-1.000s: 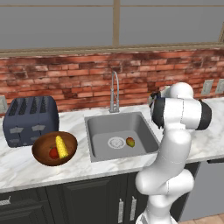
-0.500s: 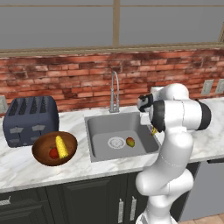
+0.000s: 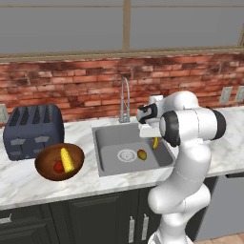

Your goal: There is a mixed pile of frozen fruits and vegetables on the counter. Locate all the frozen vegetables and place the items in a bowl on the counter. Take all the frozen fruits and defrost them in a running sink.

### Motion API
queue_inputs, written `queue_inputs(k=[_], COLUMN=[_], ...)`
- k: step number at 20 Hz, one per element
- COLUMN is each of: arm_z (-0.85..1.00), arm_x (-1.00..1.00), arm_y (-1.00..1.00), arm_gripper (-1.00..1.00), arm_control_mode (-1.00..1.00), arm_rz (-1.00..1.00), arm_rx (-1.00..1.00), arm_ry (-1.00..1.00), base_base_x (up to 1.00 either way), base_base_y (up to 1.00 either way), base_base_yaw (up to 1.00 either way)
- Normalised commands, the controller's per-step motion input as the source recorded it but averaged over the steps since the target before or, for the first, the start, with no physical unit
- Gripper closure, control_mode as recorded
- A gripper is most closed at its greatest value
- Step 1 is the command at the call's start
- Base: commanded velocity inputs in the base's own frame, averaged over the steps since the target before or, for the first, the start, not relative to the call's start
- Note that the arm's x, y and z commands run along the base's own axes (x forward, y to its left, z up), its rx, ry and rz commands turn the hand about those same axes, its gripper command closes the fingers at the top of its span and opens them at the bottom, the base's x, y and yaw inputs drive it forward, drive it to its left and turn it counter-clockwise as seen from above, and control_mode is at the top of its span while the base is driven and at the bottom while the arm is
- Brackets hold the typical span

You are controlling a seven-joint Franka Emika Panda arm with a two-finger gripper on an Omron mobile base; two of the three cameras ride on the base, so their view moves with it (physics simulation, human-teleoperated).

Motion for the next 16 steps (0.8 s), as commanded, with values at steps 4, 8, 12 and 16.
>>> queue_inputs(k=[4,8,12,16], arm_z=[-0.18,-0.15,-0.36,-0.57], arm_x=[0.01,0.02,0.15,0.13], arm_y=[0.44,0.09,-0.01,-0.08], arm_gripper=[1.00,1.00,1.00,1.00], arm_control_mode=[-1.00,-1.00,-1.00,-1.00], arm_rz=[0.02,0.02,-0.01,-0.01], arm_rx=[0.00,-0.02,0.00,0.00], arm_ry=[0.03,0.01,0.00,-0.01], base_base_x=[0.00,0.00,0.00,0.00], base_base_y=[0.00,0.00,0.00,0.00], base_base_yaw=[0.00,0.00,0.00,0.00])
